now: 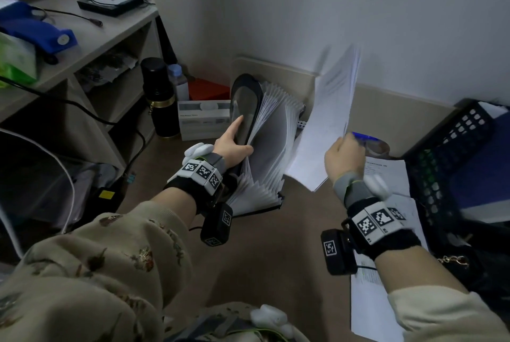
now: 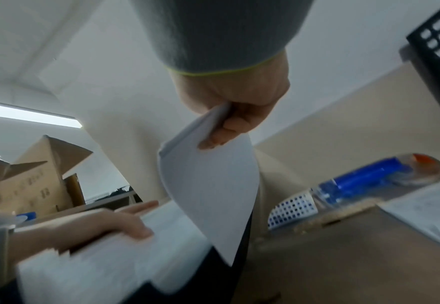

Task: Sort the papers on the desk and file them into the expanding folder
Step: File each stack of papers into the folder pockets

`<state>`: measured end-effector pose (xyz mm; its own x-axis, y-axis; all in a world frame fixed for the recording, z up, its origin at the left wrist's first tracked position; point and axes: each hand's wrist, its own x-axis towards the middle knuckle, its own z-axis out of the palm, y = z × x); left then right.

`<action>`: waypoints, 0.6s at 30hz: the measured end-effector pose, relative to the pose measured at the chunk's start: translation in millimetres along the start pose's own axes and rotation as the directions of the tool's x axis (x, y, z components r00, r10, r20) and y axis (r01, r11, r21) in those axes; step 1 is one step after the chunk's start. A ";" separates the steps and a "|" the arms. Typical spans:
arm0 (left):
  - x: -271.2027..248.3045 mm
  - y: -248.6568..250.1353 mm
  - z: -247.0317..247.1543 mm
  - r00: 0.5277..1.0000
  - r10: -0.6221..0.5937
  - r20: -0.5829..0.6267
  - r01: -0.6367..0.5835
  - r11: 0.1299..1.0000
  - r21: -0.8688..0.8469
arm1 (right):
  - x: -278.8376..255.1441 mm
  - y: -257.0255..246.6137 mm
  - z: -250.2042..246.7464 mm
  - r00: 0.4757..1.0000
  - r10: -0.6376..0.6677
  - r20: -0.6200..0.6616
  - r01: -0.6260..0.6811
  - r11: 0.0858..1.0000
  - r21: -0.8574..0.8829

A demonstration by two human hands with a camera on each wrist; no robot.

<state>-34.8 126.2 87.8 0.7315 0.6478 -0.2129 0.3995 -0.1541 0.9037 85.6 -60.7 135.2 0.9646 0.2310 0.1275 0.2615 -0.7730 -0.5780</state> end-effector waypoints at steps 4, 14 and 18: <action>-1.9 0.9 1.4 1.000 -0.001 0.000 0.001 1.000 -0.007 | 1.9 -11.7 -21.8 0.990 -0.050 -0.132 0.057 0.997 0.049; -4.5 2.4 5.4 1.000 -0.003 -0.008 0.003 1.000 -0.005 | -15.3 -22.7 -38.3 0.962 -0.084 -0.261 0.126 0.981 0.148; -6.6 4.0 9.4 1.000 -0.006 0.003 0.006 1.000 0.020 | -23.9 -24.7 -31.0 0.973 -0.101 -0.208 0.141 0.972 0.186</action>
<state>-32.8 114.3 89.4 0.7309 0.6462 -0.2195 0.4148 -0.1652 0.8948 57.2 -65.5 171.5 0.9192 0.1798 0.3504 0.3837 -0.6095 -0.6938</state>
